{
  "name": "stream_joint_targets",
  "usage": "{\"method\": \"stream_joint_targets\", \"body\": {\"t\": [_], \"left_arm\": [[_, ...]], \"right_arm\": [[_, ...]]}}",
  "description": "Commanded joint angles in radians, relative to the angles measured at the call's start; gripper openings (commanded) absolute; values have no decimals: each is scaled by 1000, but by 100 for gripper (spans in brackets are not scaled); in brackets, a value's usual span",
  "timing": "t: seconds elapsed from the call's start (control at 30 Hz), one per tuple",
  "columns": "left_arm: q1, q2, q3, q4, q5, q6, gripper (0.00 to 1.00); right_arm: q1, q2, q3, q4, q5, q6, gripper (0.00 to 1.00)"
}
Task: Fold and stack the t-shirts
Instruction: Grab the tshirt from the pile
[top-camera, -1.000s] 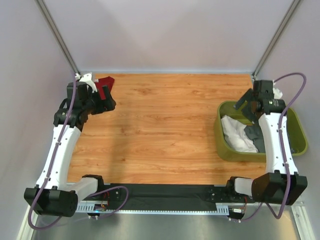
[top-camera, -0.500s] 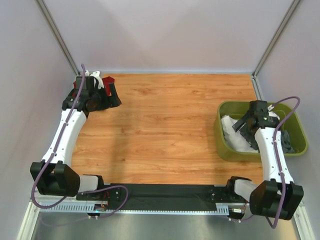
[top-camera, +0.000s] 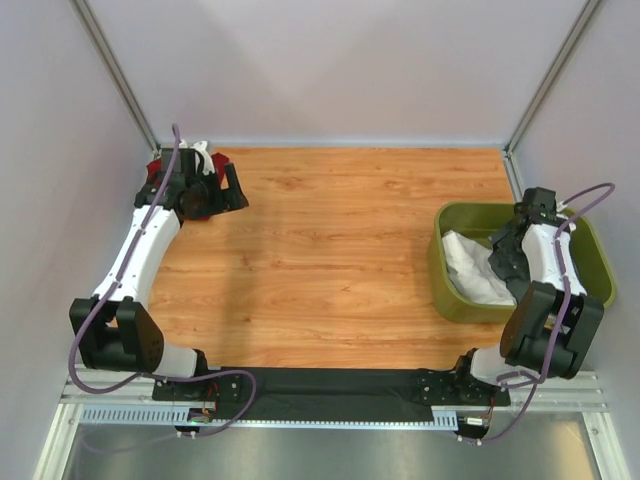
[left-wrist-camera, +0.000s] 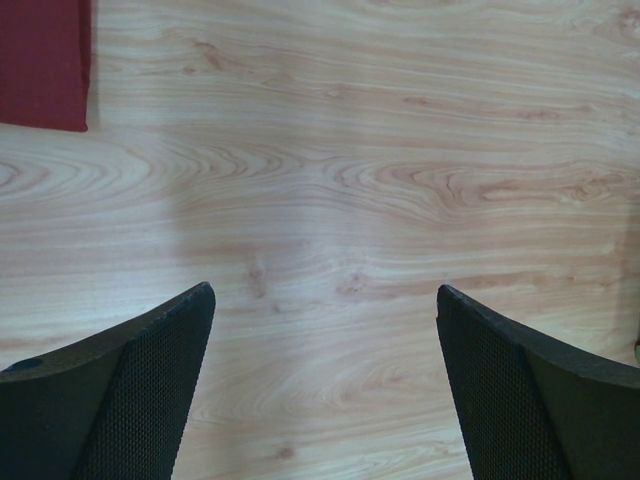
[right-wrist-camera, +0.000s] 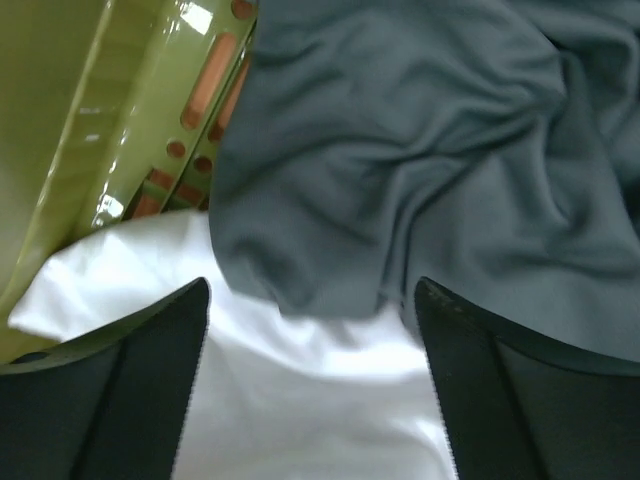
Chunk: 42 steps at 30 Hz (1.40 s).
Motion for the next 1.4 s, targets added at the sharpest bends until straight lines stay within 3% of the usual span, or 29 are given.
{"method": "stream_joint_targets", "body": {"t": [0.0,0.23,0.27,0.33,0.37,0.43,0.67,0.9,1.13,1.37], "left_arm": [[0,27,55,40,15,-12,97],[0,88,127,24,22,-12,95],[0,97,135,17,21,-13,94],[0,105,150,14,21,-15,94],[0,105,152,14,24,-15,94],[0,108,160,12,30,-13,94],[0,128,187,30,76,-10,93],[-5,85,164,89,154,-5,93],[-9,15,132,162,190,-13,93],[-11,-90,69,190,194,-25,93]], "right_arm": [[-14,66,19,147,23,-31,82],[-14,228,82,149,17,-26,67],[-14,229,82,145,17,-25,50],[-14,201,85,138,31,-21,31],[-14,187,93,129,41,-20,12],[-12,137,122,67,97,-21,0],[-12,-57,258,-18,164,-109,0],[86,-155,473,89,-90,-285,0],[431,14,974,46,-198,-507,0],[774,120,1119,77,-379,-592,0]]}}
